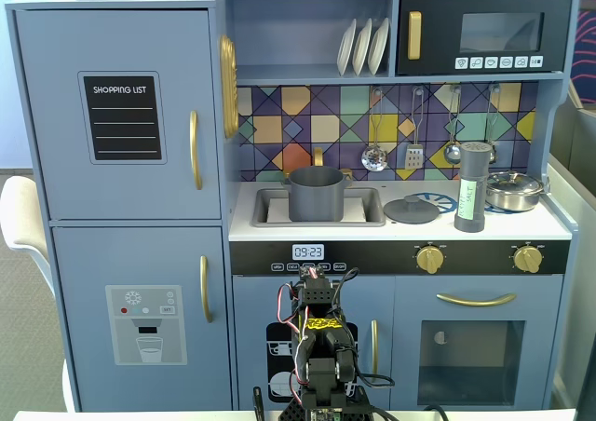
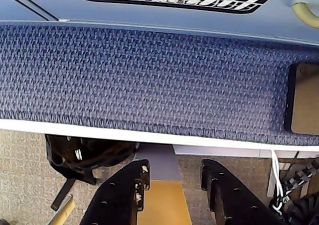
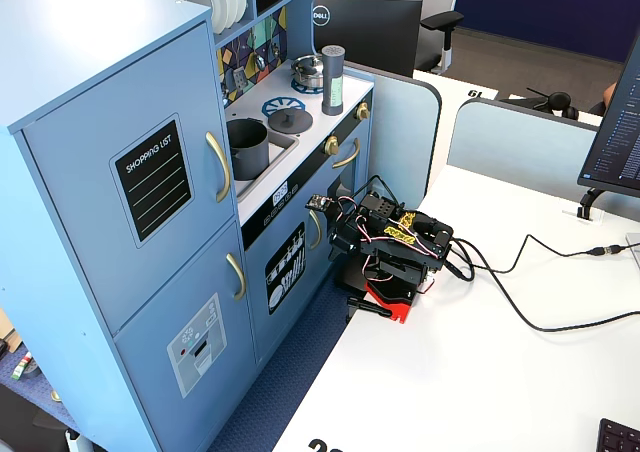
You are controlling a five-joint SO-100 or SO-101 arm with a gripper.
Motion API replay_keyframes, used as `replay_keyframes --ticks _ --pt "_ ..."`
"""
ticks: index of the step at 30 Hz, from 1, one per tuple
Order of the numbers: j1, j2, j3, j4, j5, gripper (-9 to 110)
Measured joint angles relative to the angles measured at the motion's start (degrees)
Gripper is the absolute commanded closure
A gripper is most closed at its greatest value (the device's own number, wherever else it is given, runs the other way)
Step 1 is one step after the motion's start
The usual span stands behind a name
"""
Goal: Put salt in the gray recipient
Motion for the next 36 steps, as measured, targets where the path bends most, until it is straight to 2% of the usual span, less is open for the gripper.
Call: replay_keyframes --ticks 20,28,36 --pt "0.44 -2.02 -1.76 -3.16 0.00 101" --pt "4.48 -14.94 -21.97 -6.15 0.00 101" --pt "17.40 -17.14 -38.50 -6.42 -1.05 101"
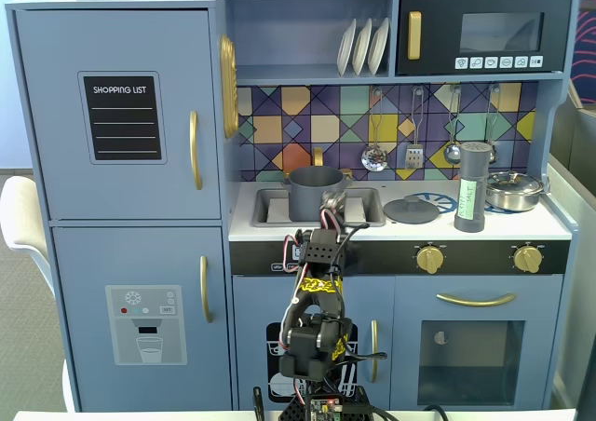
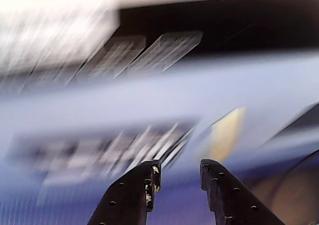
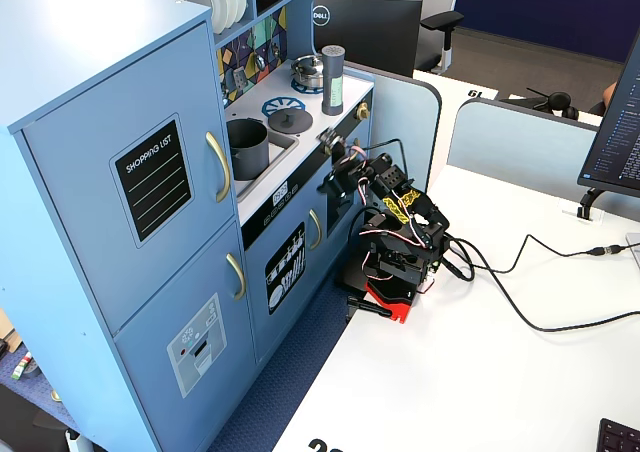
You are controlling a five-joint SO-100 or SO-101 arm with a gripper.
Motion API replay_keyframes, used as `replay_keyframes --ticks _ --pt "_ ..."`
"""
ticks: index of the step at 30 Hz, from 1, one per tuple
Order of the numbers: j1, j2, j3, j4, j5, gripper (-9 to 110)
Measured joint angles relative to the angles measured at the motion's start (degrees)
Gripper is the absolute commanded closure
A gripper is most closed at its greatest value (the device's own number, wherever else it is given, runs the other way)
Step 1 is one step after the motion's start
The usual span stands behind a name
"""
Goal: Put salt in the gray recipient
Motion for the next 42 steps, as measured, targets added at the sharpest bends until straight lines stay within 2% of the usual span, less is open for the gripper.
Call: replay_keyframes --ticks 3,8,12,17,23,26,34,42 --pt "7.65 0.97 -2.90 -4.39 -0.88 101" --pt "20.13 0.26 -3.34 -19.42 -0.26 101" --pt "26.28 -3.16 -3.34 -31.20 0.09 101" --pt "29.53 -9.67 -3.25 -45.79 1.76 93" --pt "31.73 -17.40 -3.25 -54.23 3.16 67" --pt "31.73 -20.13 -3.25 -56.60 3.87 60" --pt "32.43 -31.99 -9.93 -62.31 4.39 53" --pt "32.43 -46.49 -20.83 -67.68 4.39 53"
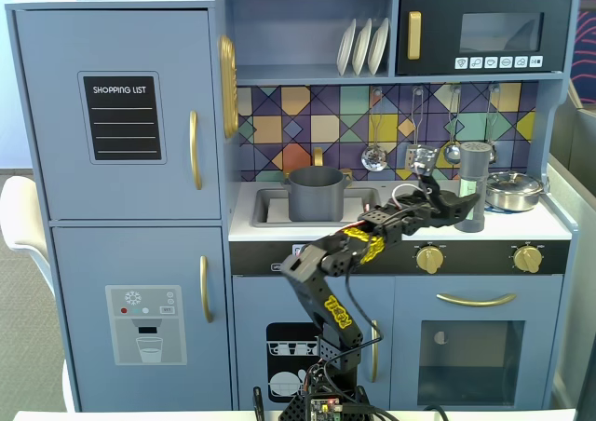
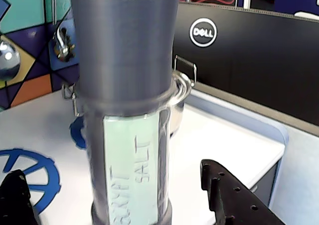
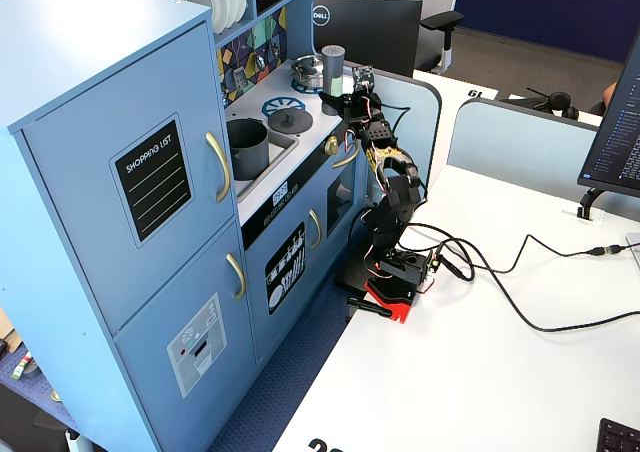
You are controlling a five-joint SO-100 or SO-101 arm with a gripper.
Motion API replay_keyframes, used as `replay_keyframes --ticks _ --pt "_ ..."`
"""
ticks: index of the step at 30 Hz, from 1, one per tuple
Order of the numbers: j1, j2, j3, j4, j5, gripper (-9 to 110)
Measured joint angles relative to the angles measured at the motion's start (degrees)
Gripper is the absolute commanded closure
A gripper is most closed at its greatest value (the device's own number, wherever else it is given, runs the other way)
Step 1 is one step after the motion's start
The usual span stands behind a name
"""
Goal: Put salt in the gray recipient
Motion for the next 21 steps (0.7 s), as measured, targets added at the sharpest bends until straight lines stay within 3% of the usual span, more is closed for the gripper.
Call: replay_keyframes --ticks 16,18,20,21 --pt "-0.44 -25.31 -21.97 -5.62 -0.09 57" --pt "-1.14 -28.83 -26.10 -5.62 -0.09 69" --pt "-2.02 -32.08 -30.23 -5.62 -0.44 99" --pt "-2.55 -33.49 -32.08 -5.62 -1.14 101"
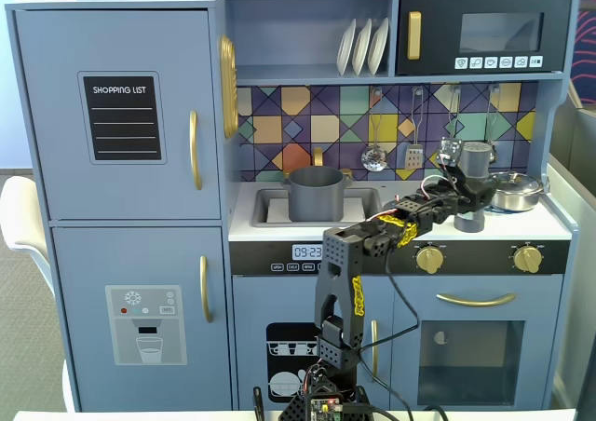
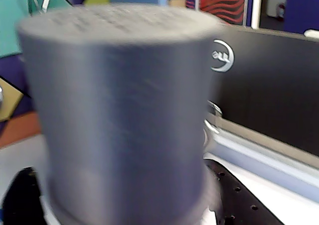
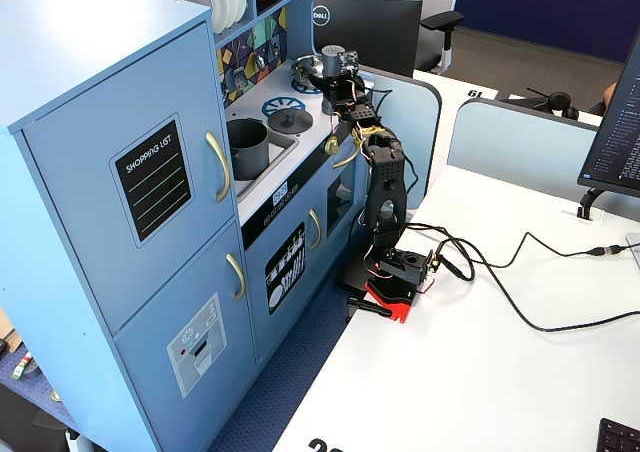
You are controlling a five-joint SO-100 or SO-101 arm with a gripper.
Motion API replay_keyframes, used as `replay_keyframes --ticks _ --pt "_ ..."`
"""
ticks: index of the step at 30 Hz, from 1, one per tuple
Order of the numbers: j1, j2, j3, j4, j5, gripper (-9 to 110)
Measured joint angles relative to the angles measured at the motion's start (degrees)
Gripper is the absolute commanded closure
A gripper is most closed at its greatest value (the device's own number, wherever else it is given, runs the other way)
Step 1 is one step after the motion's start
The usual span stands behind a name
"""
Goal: Put salt in the gray recipient
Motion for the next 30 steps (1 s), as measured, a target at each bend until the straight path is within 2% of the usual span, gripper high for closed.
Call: replay_keyframes --ticks 5,10,15,23,30 --pt "-2.11 -2.99 -5.45 0.00 -1.14 101" --pt "-1.93 -1.58 -6.86 0.53 2.11 101" --pt "-2.81 6.86 -7.03 10.02 9.32 101" --pt "-16.00 22.85 -8.53 35.24 37.18 101" --pt "-35.95 26.54 -8.53 42.89 69.35 101"
